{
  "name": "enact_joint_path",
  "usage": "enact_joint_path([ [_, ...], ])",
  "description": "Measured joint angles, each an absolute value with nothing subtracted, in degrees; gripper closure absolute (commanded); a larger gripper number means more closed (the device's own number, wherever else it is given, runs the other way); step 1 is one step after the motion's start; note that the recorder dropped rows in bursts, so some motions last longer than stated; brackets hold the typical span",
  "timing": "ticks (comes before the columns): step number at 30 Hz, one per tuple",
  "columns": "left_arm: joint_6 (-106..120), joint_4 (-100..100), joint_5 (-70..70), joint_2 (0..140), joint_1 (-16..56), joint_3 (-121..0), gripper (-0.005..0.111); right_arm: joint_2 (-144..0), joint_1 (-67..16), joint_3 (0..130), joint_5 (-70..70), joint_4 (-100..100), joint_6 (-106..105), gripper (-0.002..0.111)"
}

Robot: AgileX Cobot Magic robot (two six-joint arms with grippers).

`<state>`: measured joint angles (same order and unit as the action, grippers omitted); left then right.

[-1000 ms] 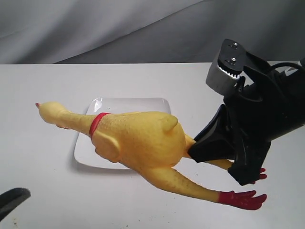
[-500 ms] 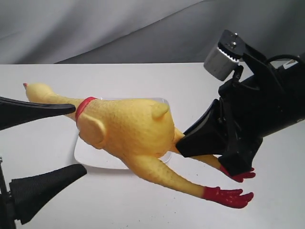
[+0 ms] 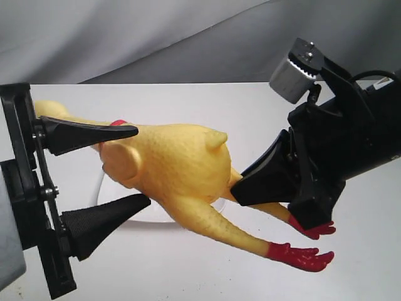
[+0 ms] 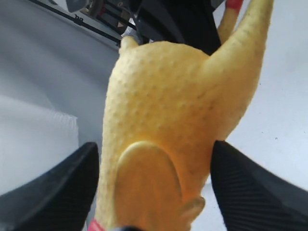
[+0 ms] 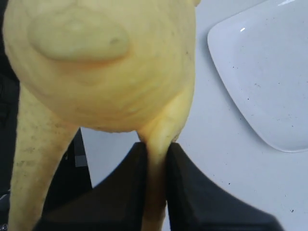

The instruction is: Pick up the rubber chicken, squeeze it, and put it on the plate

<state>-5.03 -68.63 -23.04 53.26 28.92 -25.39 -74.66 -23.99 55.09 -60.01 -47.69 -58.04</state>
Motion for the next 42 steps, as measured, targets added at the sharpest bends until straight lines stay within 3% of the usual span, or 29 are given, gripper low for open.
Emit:
enact_joint_path([
  [10,-2.67,-65.98,-23.49,53.26,28.92,-25.39,0.102,-74.66,-23.99,55.09,-59.89,-48.19,-58.04,0.108],
  [12,-2.67,-65.98,-23.49,53.26,28.92,-25.39,0.107,-74.66,-23.99,55.09,-59.89,-48.19,-58.04,0.108],
  [21,-11.24,-67.58,-23.17,53.26,28.92,-25.39,0.107,-74.66,-23.99,55.09,-59.89,-48.32,-58.04,0.108],
  [29,-29.29,-92.88,-22.38,53.93,28.92,-25.50,0.107,-74.66,-23.99,55.04,-60.72,-46.60,-58.04,0.108],
  [36,-31.86,-95.92,-22.38,54.27,28.92,-25.60,0.105,-74.66,-23.99,55.04,-60.84,-46.52,-58.04,0.108],
  [39,-31.97,-94.63,-22.25,54.27,28.92,-25.60,0.097,-74.66,-23.99,55.04,-60.84,-46.52,-58.04,0.108],
  [42,-31.97,-93.96,-21.76,54.27,28.92,-25.60,0.074,-74.66,-23.99,55.04,-60.84,-46.52,-58.04,0.108],
])
